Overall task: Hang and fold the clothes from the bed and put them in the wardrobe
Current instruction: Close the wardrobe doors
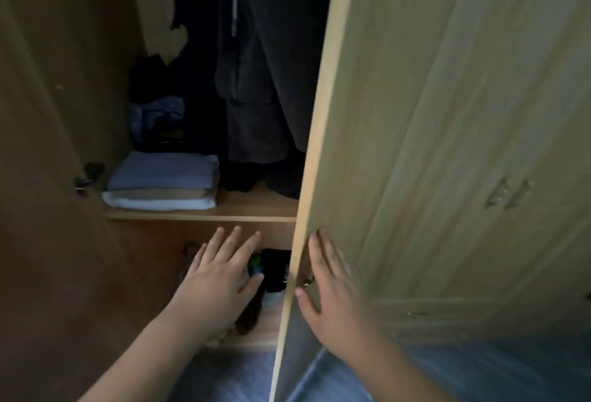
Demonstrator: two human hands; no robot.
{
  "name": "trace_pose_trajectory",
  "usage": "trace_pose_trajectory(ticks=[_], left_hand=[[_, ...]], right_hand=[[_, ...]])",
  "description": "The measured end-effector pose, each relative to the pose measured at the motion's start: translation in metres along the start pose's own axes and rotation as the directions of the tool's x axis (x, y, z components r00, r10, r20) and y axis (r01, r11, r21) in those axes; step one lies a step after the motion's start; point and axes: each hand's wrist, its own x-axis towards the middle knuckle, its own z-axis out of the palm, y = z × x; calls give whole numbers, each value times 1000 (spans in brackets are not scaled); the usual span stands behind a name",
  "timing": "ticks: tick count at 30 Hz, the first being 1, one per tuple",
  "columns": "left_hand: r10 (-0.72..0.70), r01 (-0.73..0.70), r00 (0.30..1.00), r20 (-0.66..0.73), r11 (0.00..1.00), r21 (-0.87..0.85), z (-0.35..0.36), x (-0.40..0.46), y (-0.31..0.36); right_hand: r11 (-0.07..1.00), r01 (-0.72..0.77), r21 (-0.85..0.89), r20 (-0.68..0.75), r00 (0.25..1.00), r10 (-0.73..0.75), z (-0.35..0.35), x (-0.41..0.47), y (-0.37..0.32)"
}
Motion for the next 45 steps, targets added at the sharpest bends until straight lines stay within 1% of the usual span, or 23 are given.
trace_pose_trajectory(ticks=[2, 4, 5, 8, 11, 13, 16, 20, 26, 29, 31, 34, 37, 40, 43, 45], left_hand=[[-53, 53, 999, -5, 999, -13, -8, 6, -23], [-108, 108, 994, -14, 994, -18, -12, 17, -46], [-131, 130, 991, -28, 991, -15, -13, 23, -57], [-172, 173, 984, -57, 985, 10, -17, 47, -88], [-191, 190, 980, -53, 982, -19, -18, 73, -116], [-189, 188, 981, -35, 981, -38, -16, 89, -132], [-164, 163, 986, -15, 985, -59, -11, 112, -146], [-128, 130, 991, 26, 989, -70, -3, 136, -157], [-141, 147, 987, 73, 985, -89, 1, 145, -155], [-170, 174, 984, 59, 982, -68, -2, 139, -151], [-197, 198, 980, 24, 979, -46, -6, 130, -148], [-264, 263, 964, -42, 965, -25, -15, 106, -140], [-357, 357, 931, -76, 934, -18, -18, 70, -129], [-475, 474, 878, -61, 880, -18, -10, 27, -119], [-571, 572, 819, -49, 820, 11, 5, -27, -115], [-612, 612, 791, -24, 789, 52, 8, -67, -109]], right_hand=[[998, 55, 23, 45, 997, -56, 22, 37, -4], [993, 114, -21, 80, 990, -112, 41, 78, -9], [992, 119, -36, 97, 989, -115, 49, 98, -14], [995, 61, -75, 140, 989, -50, 75, 148, -26], [988, 42, -149, 55, 998, -35, 99, 181, -32], [982, 3, -191, 37, 999, 4, 115, 199, -32], [963, -61, -262, 20, 997, 68, 127, 218, -33], [944, -28, -328, 29, 999, 40, 135, 232, -23], [952, -8, -308, 64, 998, 29, 137, 249, -14], [958, -10, -288, 77, 996, 33, 137, 253, -15], [962, 2, -274, 84, 996, 22, 136, 253, -15], [975, 34, -219, 77, 997, -17, 128, 246, -15], [990, 83, -110, 133, 989, -68, 124, 227, -12], [980, 193, -51, 182, 966, -181, 125, 203, -16], [941, 336, 35, 197, 921, -336, 126, 183, -39], [895, 431, 111, 247, 861, -445, 124, 167, -66]])
